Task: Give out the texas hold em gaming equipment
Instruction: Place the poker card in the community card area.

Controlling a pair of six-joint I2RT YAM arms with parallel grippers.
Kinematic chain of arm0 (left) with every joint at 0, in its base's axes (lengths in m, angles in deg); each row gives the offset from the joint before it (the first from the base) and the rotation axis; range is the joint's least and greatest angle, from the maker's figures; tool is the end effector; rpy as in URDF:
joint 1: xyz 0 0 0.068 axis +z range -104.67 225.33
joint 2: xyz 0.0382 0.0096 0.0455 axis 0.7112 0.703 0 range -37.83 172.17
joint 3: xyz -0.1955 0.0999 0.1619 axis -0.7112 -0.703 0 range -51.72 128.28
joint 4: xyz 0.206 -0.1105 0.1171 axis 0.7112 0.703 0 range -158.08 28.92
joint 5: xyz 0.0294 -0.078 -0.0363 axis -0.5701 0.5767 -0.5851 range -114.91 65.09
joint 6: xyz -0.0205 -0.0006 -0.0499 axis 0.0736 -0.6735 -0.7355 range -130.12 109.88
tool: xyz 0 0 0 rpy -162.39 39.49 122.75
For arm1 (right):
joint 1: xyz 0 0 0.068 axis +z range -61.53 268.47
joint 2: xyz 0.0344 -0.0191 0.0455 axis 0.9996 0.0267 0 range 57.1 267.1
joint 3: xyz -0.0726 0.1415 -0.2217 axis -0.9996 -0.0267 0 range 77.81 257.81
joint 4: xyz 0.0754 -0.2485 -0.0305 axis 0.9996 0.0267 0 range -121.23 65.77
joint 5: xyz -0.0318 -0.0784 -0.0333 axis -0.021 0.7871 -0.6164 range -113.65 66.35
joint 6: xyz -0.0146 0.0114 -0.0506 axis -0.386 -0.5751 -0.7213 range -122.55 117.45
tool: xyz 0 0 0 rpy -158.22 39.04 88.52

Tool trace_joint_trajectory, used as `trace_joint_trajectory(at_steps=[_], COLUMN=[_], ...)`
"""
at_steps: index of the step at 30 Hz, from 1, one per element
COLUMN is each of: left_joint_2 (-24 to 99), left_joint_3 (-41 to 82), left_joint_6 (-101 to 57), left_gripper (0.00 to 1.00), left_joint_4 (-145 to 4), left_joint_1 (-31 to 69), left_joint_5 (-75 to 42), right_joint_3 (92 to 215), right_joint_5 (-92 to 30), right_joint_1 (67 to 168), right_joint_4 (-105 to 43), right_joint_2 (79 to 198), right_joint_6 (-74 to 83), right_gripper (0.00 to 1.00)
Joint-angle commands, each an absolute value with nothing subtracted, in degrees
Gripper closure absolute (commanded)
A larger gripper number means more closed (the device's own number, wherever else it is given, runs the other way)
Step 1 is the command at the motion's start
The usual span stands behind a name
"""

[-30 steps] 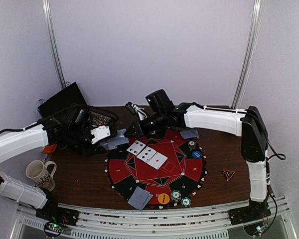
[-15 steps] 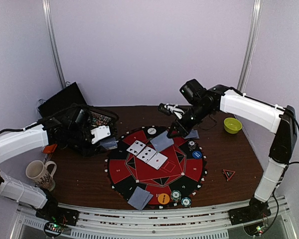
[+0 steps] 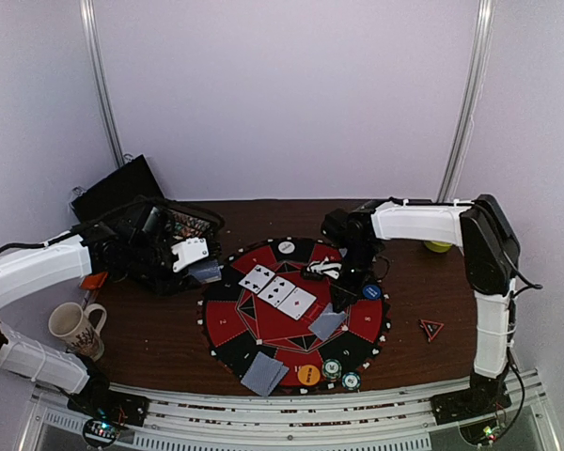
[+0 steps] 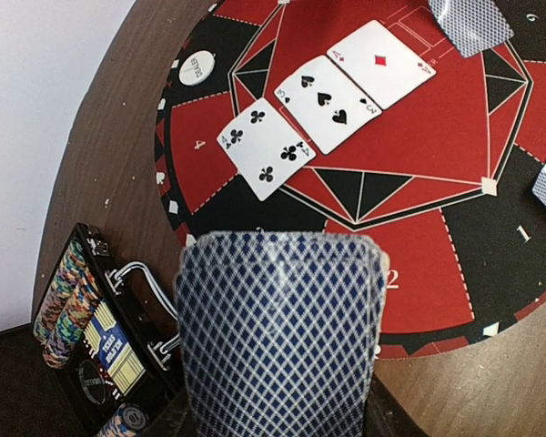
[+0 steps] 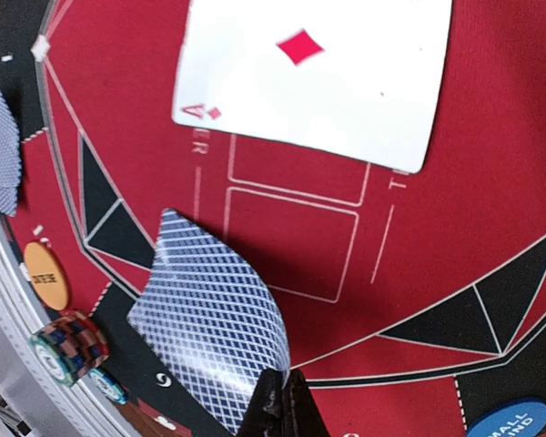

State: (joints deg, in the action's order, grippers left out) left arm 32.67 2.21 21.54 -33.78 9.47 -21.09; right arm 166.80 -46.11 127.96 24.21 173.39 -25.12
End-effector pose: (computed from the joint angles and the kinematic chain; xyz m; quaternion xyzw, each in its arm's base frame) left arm 0.2036 -0.1501 0.2650 0.5326 0.7768 -0.0436 0.3333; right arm 0.2968 0.2621 0.1852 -0.5152 0.8325 0.2013 0.0328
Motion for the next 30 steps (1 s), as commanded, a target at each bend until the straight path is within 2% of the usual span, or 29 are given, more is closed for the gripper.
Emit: trace_joint_trajectory(at_steps=[1, 7, 30], left_joint_2=[32.6, 33.3, 33.1], left_joint_3=[1.7, 2.1, 2.5], left_joint_6=[21.8, 21.8, 22.1], left_gripper=[0.53, 0.53, 0.53], left_joint_4=[-36.3, -36.3, -36.2], left_joint_1=[9.2, 9.2, 9.2], left_joint_5=[-21.3, -21.4, -21.7], right_joint_3=[170.2, 172.3, 175.5], right_joint_5=[-39.3, -35.0, -36.4], right_joint_1=[128.2, 128.5, 130.4], right_joint_4=[24.5, 22.7, 22.7], right_joint_2=[176.5, 179.5, 182.8], right_joint_6=[-25.4, -26.0, -25.7], right_gripper=[1.00, 1.00, 1.00])
